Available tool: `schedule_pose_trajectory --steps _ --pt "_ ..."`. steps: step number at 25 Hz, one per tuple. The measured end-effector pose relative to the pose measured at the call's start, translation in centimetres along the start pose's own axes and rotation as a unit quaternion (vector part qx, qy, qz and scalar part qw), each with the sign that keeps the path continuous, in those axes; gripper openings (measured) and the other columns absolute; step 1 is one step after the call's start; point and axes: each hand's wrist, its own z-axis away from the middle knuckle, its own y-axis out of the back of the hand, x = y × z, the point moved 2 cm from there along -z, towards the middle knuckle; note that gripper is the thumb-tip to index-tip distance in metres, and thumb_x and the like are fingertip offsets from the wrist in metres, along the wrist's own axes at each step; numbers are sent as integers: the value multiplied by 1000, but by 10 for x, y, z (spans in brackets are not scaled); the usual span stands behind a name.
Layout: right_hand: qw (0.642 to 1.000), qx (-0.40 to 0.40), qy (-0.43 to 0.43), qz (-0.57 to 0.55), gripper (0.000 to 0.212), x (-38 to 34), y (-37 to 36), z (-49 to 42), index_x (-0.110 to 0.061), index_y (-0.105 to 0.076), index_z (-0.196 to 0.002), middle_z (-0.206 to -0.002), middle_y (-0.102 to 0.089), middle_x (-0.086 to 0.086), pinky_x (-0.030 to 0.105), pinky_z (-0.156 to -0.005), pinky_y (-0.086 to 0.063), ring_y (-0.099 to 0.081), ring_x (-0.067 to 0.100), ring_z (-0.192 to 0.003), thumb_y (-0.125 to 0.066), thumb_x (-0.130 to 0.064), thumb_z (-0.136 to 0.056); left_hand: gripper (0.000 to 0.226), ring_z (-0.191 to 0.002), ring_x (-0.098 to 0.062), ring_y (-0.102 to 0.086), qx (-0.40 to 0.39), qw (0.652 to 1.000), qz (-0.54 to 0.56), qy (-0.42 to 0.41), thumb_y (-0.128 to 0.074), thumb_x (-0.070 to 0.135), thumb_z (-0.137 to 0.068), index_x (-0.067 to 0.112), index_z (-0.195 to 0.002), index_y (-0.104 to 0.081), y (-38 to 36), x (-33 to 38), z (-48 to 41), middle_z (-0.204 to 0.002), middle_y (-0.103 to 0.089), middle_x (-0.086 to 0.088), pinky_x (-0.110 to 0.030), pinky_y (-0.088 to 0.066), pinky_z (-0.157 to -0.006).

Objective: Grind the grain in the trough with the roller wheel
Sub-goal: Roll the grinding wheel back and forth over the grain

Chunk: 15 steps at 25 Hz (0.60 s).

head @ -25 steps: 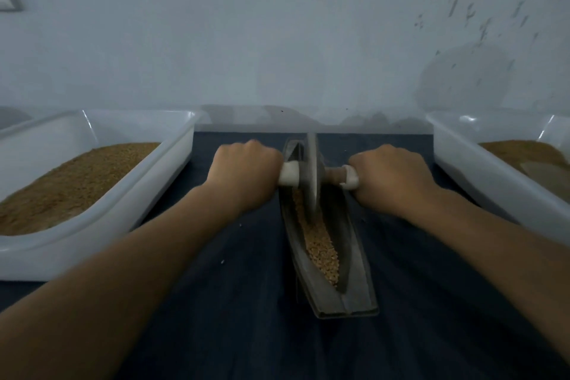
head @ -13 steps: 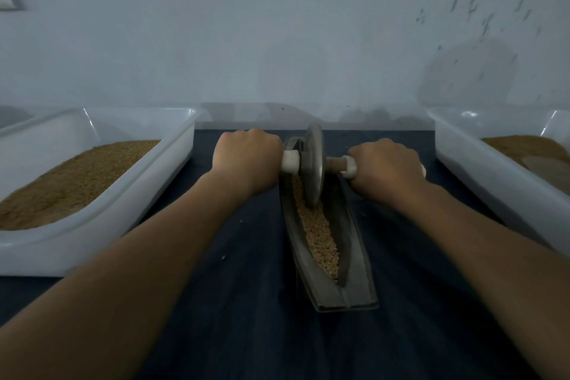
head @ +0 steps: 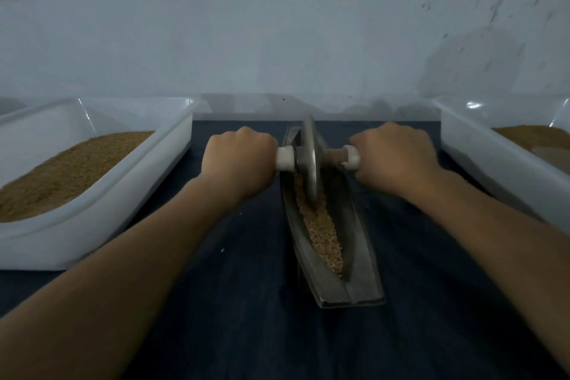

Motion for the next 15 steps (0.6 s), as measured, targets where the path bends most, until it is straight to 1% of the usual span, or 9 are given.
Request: schedule_pose_trajectory --steps 2,4,5,7,9,11,13,14,15 --pt "999 -42 -10 -23 15 0 -2 -19 -31 -64 -85 -83 -63 -4 32 -62 -39 -55 21 -71 -59 -42 -93 14 -71 -22 -51 -48 999 20 5 -61 33 -89 24 -99 -65 2 -3 -19 -82 -51 1 -36 -39 -62" --pt "999 -41 -2 -17 12 4 -1 -6 -31 -60 -80 -77 -58 -6 29 -55 -35 -48 16 -62 -61 -40 -89 10 -67 -21 -49 -41 999 20 -9 -62 34 -87 27 -95 -64 6 -2 -4 -77 -47 3 -35 -39 -60" --pt "1000 0 21 -3 14 6 0 11 -31 -55 -73 -68 -49 -10 26 -49 -27 -39 10 -54 -62 -38 -83 7 -60 -18 -44 -6 1000 16 -24 -65 36 -84 30 -86 -61 6 -1 14 -70 -41 6 -33 -36 -55" --pt "993 97 71 11 19 6 8 50 -32 -46 -59 -56 -24 -16 18 -45 -11 -16 -2 -50 -61 -39 -69 38 -45 -9 -20 64 995 11 -69 -77 39 -67 32 -63 -40 14 0 54 -58 -22 12 -23 -20 -44" --pt "982 150 112 15 18 9 14 63 -35 -40 -53 -56 -10 -20 12 -48 -5 -6 -6 -51 -52 -44 -62 59 -44 -5 -4 116 989 3 -97 -84 38 -50 34 -63 -27 23 -4 59 -55 -11 13 -16 -8 -47" --pt "989 119 79 45 20 7 10 54 -34 -39 -53 -55 -15 -18 13 -48 -5 -10 -4 -48 -50 -46 -65 46 -43 -9 -11 89 993 -23 -77 -80 37 -60 31 -63 -35 14 -2 48 -55 -17 11 -20 -11 -45" --pt "997 56 11 47 27 2 -3 28 -31 -40 -62 -59 -34 -13 21 -47 -18 -29 8 -48 -60 -41 -77 14 -50 -17 -33 52 998 -21 -32 -67 35 -79 26 -76 -56 -2 2 22 -62 -32 7 -29 -27 -49" --pt "999 33 -10 11 28 0 -8 10 -31 -42 -66 -67 -45 -9 25 -51 -27 -41 15 -55 -63 -40 -83 7 -58 -21 -44 34 999 -18 -17 -62 33 -84 26 -86 -62 -4 1 4 -68 -39 4 -33 -34 -54" --pt "1000 13 -21 -9 26 -2 -10 -5 -31 -45 -71 -75 -54 -5 29 -56 -33 -47 19 -64 -64 -39 -87 11 -68 -25 -53 7 1000 -10 -9 -61 32 -86 25 -93 -65 -3 0 -12 -75 -47 1 -35 -37 -59"
